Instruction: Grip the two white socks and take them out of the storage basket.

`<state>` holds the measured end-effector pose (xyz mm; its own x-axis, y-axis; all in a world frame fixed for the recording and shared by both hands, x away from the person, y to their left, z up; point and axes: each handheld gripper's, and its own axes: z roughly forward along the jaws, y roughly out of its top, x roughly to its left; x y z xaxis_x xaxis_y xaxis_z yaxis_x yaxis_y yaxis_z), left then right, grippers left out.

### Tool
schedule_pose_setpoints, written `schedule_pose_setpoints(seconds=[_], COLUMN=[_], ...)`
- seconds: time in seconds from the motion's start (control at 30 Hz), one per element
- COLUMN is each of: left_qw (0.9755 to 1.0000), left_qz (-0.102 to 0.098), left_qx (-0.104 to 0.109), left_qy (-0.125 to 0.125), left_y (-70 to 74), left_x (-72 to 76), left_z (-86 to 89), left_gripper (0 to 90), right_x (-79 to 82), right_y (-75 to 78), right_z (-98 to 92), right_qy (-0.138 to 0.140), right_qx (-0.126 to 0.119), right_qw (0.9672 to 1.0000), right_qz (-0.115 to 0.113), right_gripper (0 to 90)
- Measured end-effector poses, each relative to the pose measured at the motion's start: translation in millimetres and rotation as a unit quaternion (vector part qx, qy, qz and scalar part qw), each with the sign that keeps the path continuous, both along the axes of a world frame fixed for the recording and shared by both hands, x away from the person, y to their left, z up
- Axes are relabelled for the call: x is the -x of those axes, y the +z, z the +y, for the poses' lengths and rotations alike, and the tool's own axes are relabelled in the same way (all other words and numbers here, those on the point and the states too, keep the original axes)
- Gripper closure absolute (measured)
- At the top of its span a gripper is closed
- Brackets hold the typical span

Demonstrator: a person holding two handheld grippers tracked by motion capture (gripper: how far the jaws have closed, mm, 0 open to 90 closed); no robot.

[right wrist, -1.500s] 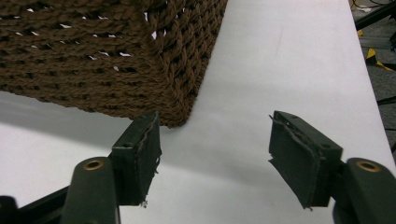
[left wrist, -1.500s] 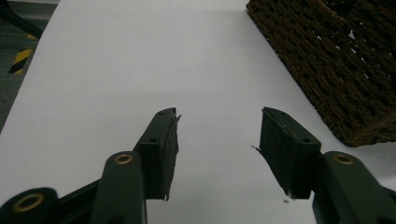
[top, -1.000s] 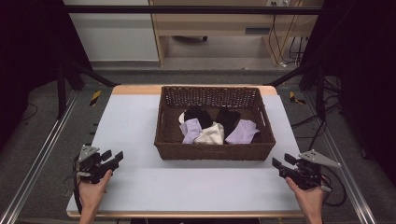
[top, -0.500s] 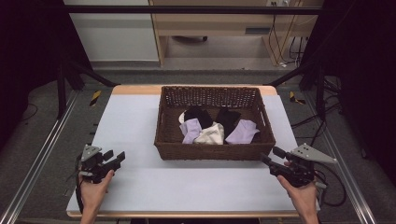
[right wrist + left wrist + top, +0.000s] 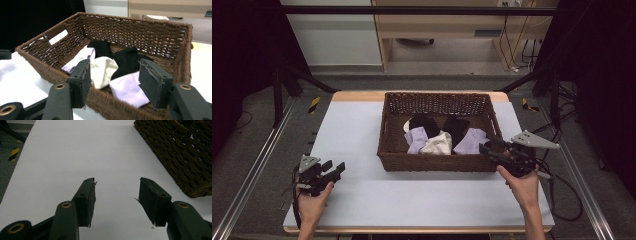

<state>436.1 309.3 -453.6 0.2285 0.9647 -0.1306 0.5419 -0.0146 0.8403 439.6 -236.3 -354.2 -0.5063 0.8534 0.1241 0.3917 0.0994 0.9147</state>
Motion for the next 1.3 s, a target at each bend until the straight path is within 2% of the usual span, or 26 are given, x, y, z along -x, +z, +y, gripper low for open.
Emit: schedule_pose_setpoints(seconds=[0.57, 0.9, 1.3], left_qw=[1.0, 1.0, 1.0], left_qz=[0.003, 0.003, 0.004], left_qx=[-0.003, -0.003, -0.004], left_qy=[-0.001, 0.0, -0.001], left_y=[-2.3, -2.8, -4.0], left_x=[-1.6, -1.9, -2.7], left_z=[0.4, 1.6, 1.5], left_gripper=[46.0, 46.0, 46.0], right_x=[-59.0, -86.7, -122.6], right_y=[15.4, 25.3, 21.5], right_z=[35.2, 52.9, 71.1], right_qy=[0.01, 0.016, 0.028], right_qx=[0.033, 0.031, 0.049], right_qw=[0.9994, 0.9993, 0.9984], right_qz=[0.005, -0.007, 0.004], right_gripper=[38.6, 36.1, 36.8])
